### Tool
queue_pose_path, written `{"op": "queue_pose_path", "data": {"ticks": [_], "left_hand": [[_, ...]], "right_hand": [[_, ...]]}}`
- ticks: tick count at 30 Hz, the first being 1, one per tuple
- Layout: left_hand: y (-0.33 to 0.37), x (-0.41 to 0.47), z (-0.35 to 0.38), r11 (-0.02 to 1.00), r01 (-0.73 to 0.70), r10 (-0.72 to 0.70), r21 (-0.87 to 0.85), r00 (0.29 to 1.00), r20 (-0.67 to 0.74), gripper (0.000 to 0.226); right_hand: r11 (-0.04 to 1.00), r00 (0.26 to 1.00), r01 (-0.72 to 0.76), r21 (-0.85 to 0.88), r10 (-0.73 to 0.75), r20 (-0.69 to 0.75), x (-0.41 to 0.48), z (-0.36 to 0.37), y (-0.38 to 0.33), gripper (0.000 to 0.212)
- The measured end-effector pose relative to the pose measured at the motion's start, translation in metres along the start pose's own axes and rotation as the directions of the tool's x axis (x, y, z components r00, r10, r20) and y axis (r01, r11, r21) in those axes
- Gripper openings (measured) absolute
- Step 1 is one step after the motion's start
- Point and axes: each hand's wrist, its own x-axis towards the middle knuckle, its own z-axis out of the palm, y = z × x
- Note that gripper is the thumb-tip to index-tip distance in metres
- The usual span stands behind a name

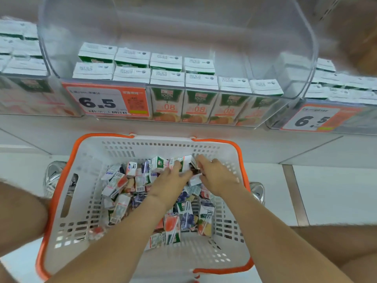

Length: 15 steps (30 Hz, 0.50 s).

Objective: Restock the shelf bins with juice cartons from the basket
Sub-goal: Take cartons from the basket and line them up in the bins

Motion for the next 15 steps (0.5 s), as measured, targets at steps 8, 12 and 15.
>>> {"op": "queue_pose_path", "data": {"ticks": [8,12,15], "left_hand": [[-0.038,0.004,-0.001,0.894,0.155,-0.279,-0.420,0.926,-0.252,0.047],[-0.058,-0.012,-0.024,0.691,0.141,-0.333,-0.710,0.933,-0.139,0.047],[-0.063,-0.030,-0.045,0.560,0.156,-0.334,-0.814,0.941,-0.049,0.036]], "right_hand": [[0.977,0.993,-0.011,0.212,0.035,-0.109,-0.005,-0.020,0.016,0.038],[0.916,0.998,0.046,0.398,-0.022,-0.066,-0.022,-0.042,0.003,0.023],[0.867,0.997,0.078,0.493,-0.059,-0.054,-0.043,-0.061,-0.018,0.018]]}}
